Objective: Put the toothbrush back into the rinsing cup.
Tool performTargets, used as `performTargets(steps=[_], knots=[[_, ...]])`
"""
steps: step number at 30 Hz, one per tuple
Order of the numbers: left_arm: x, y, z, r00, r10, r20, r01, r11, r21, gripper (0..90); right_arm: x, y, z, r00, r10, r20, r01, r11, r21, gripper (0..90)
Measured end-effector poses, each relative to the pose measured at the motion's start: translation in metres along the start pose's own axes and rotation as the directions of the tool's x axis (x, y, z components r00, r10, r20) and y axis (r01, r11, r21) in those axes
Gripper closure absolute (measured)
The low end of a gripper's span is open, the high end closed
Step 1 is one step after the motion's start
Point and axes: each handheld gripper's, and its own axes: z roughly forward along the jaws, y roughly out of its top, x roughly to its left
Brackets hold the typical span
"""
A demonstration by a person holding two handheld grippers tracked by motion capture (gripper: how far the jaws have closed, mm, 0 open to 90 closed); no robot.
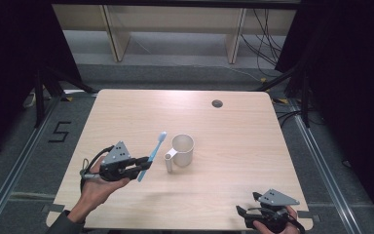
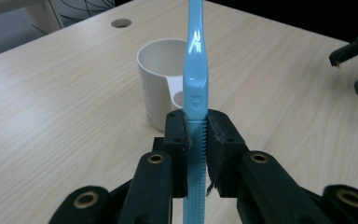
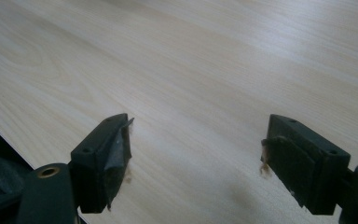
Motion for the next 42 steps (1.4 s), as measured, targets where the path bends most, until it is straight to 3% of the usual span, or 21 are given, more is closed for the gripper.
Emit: performTargets(steps=[4, 5, 9, 18, 20, 23, 25, 27, 35, 36, 38, 39, 42], knots=[[0.001, 0.003, 0.002, 1.0000, -0.005, -0.004, 0.004, 0.9994, -0.034, 78.5, 0.000, 0.000, 0.000, 1.0000, -0.003, 0.006, 0.004, 1.0000, -0.006, 23.5], [0.001, 0.004, 0.003, 0.9999, -0.006, -0.012, 0.005, 0.9987, -0.052, 78.4, 0.001, 0.000, 0.000, 0.9999, 0.016, 0.001, -0.016, 0.9999, -0.004, 23.5], [0.003, 0.006, 0.007, 0.9996, -0.017, -0.023, 0.015, 0.9946, -0.103, 78.5, 0.000, 0.000, 0.000, 1.0000, -0.001, 0.005, 0.001, 1.0000, -0.006, 23.5], [0.003, 0.009, 0.011, 0.9994, -0.032, -0.014, 0.029, 0.9904, -0.135, 78.4, 0.000, 0.000, 0.000, 1.0000, -0.007, -0.001, 0.007, 1.0000, 0.001, 23.5], [0.003, 0.010, 0.012, 0.9995, -0.026, -0.019, 0.023, 0.9886, -0.149, 78.4, 0.001, 0.000, 0.000, 0.9999, 0.011, -0.004, -0.011, 0.9999, 0.001, 23.5], [0.003, 0.011, 0.012, 0.9996, -0.022, -0.016, 0.018, 0.9836, -0.179, 78.4, 0.003, 0.000, 0.000, 0.9996, 0.027, -0.008, -0.027, 0.9996, 0.010, 23.5], [0.003, 0.012, 0.013, 0.9996, -0.026, -0.012, 0.023, 0.9812, -0.192, 78.5, 0.000, 0.000, 0.000, 1.0000, -0.008, -0.001, 0.008, 1.0000, -0.002, 23.5], [0.003, 0.013, 0.013, 0.9995, -0.024, -0.020, 0.020, 0.9789, -0.204, 78.5, 0.000, 0.000, 0.000, 0.9999, -0.010, -0.003, 0.010, 0.9999, -0.002, 23.5], [0.001, 0.016, 0.017, 0.9993, -0.034, -0.014, 0.030, 0.9671, -0.253, 78.4, 0.003, 0.000, 0.000, 0.9993, 0.037, -0.008, -0.037, 0.9993, 0.012, 23.5], [0.001, 0.017, 0.018, 0.9995, -0.030, -0.012, 0.026, 0.9644, -0.263, 78.5, 0.000, 0.000, 0.000, 0.9999, -0.015, -0.002, 0.015, 0.9999, -0.002, 23.5], [0.001, 0.017, 0.019, 0.9993, -0.030, -0.022, 0.023, 0.9629, -0.269, 78.4, 0.001, 0.000, 0.001, 0.9999, 0.009, -0.009, -0.009, 1.0000, 0.004, 23.5], [0.001, 0.018, 0.020, 0.9993, -0.034, -0.016, 0.028, 0.9616, -0.273, 78.5, 0.005, 0.000, 0.000, 0.9981, 0.060, -0.014, -0.060, 0.9979, 0.024, 23.5], [0.001, 0.019, 0.023, 0.9990, -0.038, -0.023, 0.030, 0.9541, -0.298, 78.5, 0.002, 0.000, 0.000, 0.9999, 0.014, -0.004, -0.014, 0.9999, 0.003, 23.5]])
